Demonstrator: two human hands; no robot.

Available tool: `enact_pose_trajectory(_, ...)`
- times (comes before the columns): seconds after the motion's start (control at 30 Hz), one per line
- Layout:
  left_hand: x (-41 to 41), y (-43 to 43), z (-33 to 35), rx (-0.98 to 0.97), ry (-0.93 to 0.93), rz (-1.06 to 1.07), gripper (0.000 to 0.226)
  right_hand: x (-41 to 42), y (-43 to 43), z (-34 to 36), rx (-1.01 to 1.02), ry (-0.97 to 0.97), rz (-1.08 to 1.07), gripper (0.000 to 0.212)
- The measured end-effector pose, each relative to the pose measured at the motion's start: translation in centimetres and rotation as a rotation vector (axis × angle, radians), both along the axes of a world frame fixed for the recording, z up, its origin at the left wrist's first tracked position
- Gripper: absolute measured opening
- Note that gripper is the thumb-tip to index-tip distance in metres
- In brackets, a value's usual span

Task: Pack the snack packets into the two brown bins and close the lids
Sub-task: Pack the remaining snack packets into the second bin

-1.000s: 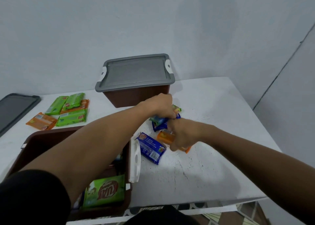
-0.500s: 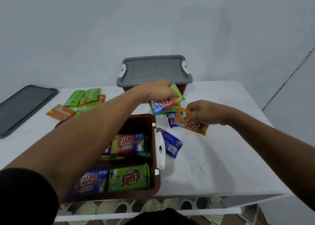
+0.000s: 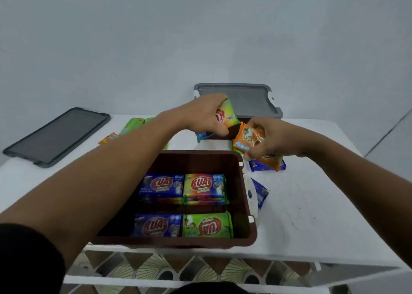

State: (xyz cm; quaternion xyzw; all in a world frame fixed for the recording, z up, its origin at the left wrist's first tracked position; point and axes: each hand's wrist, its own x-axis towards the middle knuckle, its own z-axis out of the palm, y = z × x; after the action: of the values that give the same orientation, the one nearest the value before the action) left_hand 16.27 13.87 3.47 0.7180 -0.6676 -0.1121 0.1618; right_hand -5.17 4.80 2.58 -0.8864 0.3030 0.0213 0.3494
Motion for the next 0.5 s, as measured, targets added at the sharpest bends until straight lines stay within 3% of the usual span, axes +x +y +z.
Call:
enact_pose_trajectory(0.13, 2.5, 3.2, 2.8, 0.139, -0.016, -0.025, 0.037, 1.4, 2.0, 1.1, -0.058, 0.006, 0.083, 0.059)
enact_pose_trajectory(0.23, 3.4, 5.7, 4.1, 0.285, 0.076, -0.070, 0.026, 2.4, 3.4, 1.7, -0.087, 0.041, 0.175, 0.058)
enact_pose_trajectory(0.4, 3.5, 8.6, 3.5, 0.616, 0.129, -0.111, 0.054, 4.3, 5.3, 1.4, -0.045, 0.169, 0.321, 0.050)
enact_pose_trajectory(0.5, 3.2, 9.8, 2.1, 0.705, 0.185, -0.161, 0.051, 5.3, 6.5, 0.4, -0.045, 0.268, 0.402, 0.054)
